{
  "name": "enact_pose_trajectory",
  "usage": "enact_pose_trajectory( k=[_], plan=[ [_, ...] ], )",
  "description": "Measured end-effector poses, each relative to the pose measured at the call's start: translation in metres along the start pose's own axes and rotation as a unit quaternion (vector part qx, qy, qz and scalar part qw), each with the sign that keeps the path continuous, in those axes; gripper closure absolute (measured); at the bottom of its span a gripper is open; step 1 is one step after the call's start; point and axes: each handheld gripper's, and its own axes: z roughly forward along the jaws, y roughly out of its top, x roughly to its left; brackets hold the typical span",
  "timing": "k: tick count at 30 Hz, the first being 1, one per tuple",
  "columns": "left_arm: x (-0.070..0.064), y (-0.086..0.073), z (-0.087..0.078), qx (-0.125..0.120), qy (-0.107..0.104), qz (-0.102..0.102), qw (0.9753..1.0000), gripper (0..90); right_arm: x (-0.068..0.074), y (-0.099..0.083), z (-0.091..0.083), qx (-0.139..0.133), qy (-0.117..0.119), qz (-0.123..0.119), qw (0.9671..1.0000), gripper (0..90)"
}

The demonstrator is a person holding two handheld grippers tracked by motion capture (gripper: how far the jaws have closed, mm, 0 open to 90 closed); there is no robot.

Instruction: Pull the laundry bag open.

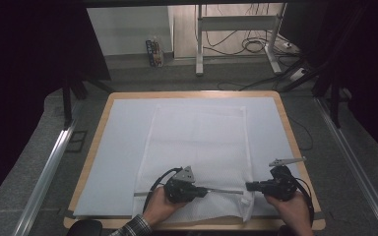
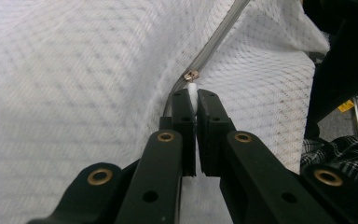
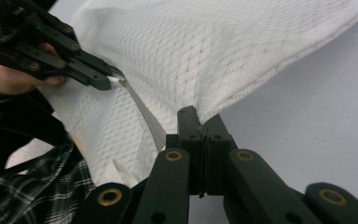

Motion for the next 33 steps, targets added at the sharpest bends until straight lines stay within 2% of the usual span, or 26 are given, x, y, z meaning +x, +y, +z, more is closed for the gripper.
enact_pose_trajectory(
  k=[1, 3, 5, 13, 15, 22, 25, 33],
  plan=[
    [0.001, -0.002, -0.001, -0.004, -0.001, -0.008, 1.0, 87.4, 0.0, 0.0, 0.0, 0.0, -0.001, 0.0, 1.0, 87.6],
    [0.002, -0.003, -0.002, 0.001, 0.001, -0.004, 1.0, 87.4, 0.0, 0.0, 0.0, 0.0, -0.002, 0.0, 1.0, 87.6],
    [0.002, -0.003, -0.003, -0.003, 0.001, -0.011, 0.9999, 87.4, 0.0, 0.0, -0.001, -0.001, -0.001, 0.002, 1.0, 87.6],
    [0.004, -0.008, -0.009, 0.003, 0.003, -0.012, 0.9999, 87.4, -0.001, -0.001, -0.001, 0.001, -0.001, 0.001, 1.0, 87.6],
    [0.004, -0.009, -0.009, 0.0, 0.003, -0.021, 0.9998, 87.4, -0.001, -0.001, -0.002, 0.001, 0.001, 0.004, 1.0, 87.6],
    [0.004, -0.01, -0.014, 0.01, 0.006, -0.017, 0.9998, 87.4, -0.001, -0.001, -0.001, 0.002, 0.002, 0.003, 1.0, 87.6],
    [0.006, -0.013, -0.018, 0.007, 0.006, -0.029, 0.9995, 87.4, -0.002, -0.001, -0.002, 0.003, 0.002, 0.005, 1.0, 87.6],
    [0.008, -0.016, -0.024, 0.015, 0.01, -0.029, 0.9994, 87.4, -0.002, -0.002, -0.001, 0.004, 0.001, 0.006, 1.0, 87.6]
  ],
)
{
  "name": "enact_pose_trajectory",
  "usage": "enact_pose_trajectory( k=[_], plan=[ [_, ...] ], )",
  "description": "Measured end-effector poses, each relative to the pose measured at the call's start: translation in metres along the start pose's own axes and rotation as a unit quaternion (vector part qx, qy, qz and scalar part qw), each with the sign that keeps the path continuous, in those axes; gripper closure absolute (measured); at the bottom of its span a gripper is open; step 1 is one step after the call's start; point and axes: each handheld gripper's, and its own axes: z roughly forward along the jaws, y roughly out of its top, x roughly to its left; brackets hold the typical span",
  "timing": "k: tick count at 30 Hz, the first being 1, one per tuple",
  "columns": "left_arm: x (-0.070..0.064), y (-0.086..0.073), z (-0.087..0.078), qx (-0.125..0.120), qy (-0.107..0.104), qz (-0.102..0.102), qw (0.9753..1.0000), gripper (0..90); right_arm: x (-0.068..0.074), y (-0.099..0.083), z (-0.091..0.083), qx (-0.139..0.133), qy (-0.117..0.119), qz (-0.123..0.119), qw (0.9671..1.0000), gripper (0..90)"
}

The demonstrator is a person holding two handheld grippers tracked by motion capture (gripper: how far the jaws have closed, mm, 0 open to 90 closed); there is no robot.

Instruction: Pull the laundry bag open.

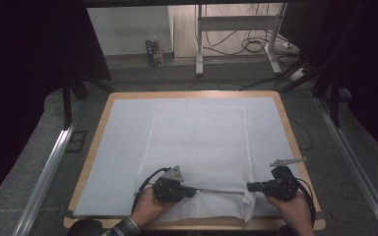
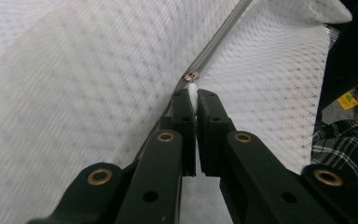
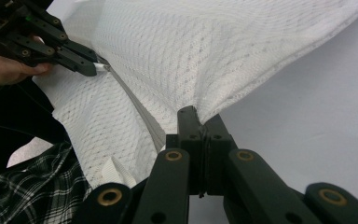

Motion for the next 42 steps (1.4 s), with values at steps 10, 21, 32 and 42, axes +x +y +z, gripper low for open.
enact_pose_trajectory(
  k=[10, 21, 32, 42],
  plan=[
    [0.008, -0.012, -0.018, -0.003, 0.017, -0.016, 0.9997, 87.4, -0.002, -0.001, -0.002, -0.003, -0.004, 0.001, 1.0, 87.6],
    [0.01, -0.02, -0.031, -0.009, 0.028, -0.025, 0.9993, 87.4, -0.002, -0.001, -0.004, -0.004, -0.002, 0.003, 1.0, 87.6],
    [0.013, -0.03, -0.045, -0.005, 0.042, -0.029, 0.9987, 87.4, -0.003, -0.001, -0.003, -0.003, 0.003, 0.006, 1.0, 87.6],
    [0.016, -0.037, -0.056, -0.006, 0.05, -0.038, 0.998, 87.4, -0.001, -0.001, -0.003, -0.004, 0.004, 0.004, 1.0, 87.6]
  ],
)
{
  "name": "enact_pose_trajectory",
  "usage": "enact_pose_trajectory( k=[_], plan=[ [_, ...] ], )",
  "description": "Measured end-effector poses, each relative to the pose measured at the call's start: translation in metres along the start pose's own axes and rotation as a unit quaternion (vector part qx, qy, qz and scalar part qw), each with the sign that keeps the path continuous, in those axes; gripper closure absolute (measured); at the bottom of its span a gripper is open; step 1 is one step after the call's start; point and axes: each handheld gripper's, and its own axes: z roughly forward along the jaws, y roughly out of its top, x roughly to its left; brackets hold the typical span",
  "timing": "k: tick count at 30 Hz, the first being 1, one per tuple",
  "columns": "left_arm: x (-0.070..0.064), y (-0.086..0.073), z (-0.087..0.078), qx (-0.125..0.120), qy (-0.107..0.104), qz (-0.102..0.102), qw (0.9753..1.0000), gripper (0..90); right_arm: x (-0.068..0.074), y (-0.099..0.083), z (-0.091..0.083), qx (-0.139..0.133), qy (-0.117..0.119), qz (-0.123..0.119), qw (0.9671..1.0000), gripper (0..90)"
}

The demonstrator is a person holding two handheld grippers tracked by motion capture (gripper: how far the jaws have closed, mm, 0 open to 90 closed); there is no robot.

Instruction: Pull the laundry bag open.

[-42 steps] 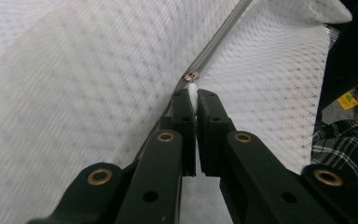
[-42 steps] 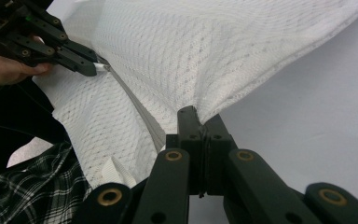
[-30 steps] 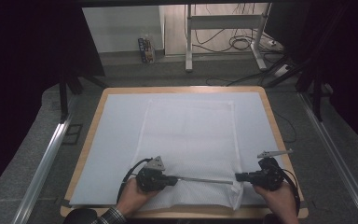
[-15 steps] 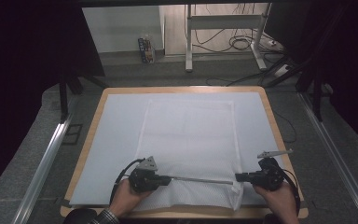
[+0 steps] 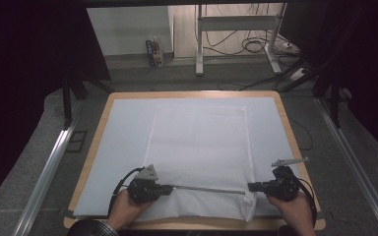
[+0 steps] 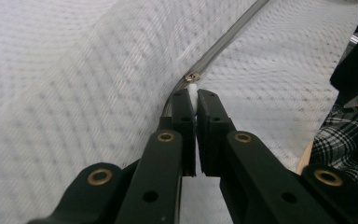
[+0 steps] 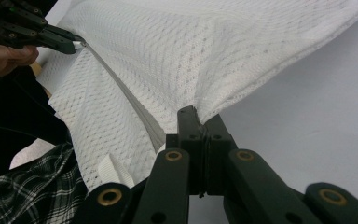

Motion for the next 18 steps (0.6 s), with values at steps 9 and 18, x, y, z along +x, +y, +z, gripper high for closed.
enact_pose_trajectory(
  k=[9, 18],
  plan=[
    [0.005, -0.007, -0.01, 0.004, 0.01, -0.007, 0.9999, 87.4, -0.001, 0.0, -0.002, -0.005, 0.004, 0.004, 1.0, 87.6],
    [0.007, -0.011, -0.018, 0.001, 0.014, -0.016, 0.9998, 87.4, -0.002, -0.001, -0.004, -0.008, 0.002, 0.005, 1.0, 87.6]
  ],
)
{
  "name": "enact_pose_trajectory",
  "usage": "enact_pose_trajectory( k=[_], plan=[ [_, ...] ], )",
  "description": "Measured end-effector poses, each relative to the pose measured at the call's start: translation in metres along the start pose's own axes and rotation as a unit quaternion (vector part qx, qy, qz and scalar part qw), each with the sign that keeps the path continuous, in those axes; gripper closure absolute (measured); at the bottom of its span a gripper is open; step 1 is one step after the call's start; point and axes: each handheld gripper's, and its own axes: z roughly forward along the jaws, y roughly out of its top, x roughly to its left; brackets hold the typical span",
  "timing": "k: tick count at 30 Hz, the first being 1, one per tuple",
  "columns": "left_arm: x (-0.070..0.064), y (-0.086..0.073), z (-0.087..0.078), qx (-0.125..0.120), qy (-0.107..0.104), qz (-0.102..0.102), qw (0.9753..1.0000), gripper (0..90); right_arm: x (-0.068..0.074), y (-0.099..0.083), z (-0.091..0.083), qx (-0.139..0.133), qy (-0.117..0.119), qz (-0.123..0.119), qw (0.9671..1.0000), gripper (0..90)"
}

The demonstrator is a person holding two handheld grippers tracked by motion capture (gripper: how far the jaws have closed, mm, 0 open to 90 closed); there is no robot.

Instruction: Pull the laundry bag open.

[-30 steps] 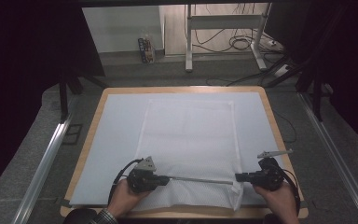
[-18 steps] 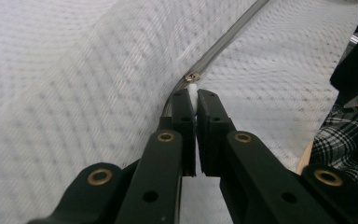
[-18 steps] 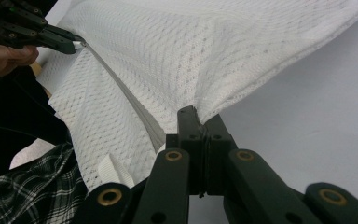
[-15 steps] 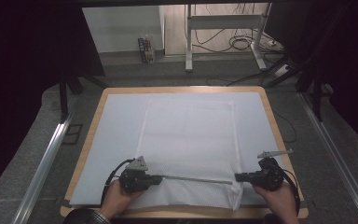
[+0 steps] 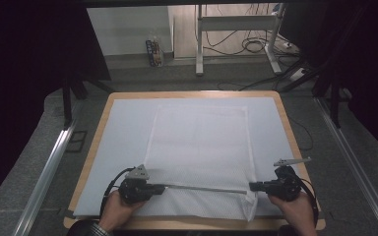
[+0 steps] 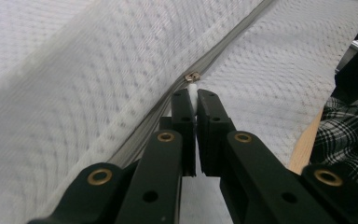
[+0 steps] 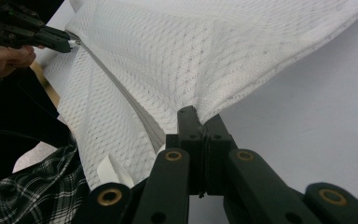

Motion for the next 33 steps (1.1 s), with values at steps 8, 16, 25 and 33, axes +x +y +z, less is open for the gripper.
enact_pose_trajectory(
  k=[8, 16, 25, 33],
  plan=[
    [0.002, -0.006, -0.012, 0.001, 0.014, -0.01, 0.9999, 87.3, 0.0, 0.0, 0.0, 0.001, -0.001, 0.002, 1.0, 87.6],
    [0.006, -0.013, -0.023, 0.001, 0.024, -0.023, 0.9994, 87.3, -0.001, 0.0, -0.002, -0.001, -0.003, 0.003, 1.0, 87.6],
    [0.009, -0.02, -0.032, -0.004, 0.029, -0.036, 0.9989, 87.3, -0.002, 0.0, -0.002, -0.004, 0.001, 0.005, 1.0, 87.6],
    [0.012, -0.025, -0.039, 0.0, 0.041, -0.041, 0.9983, 87.3, -0.002, 0.0, -0.003, -0.004, -0.003, 0.004, 1.0, 87.6]
  ],
)
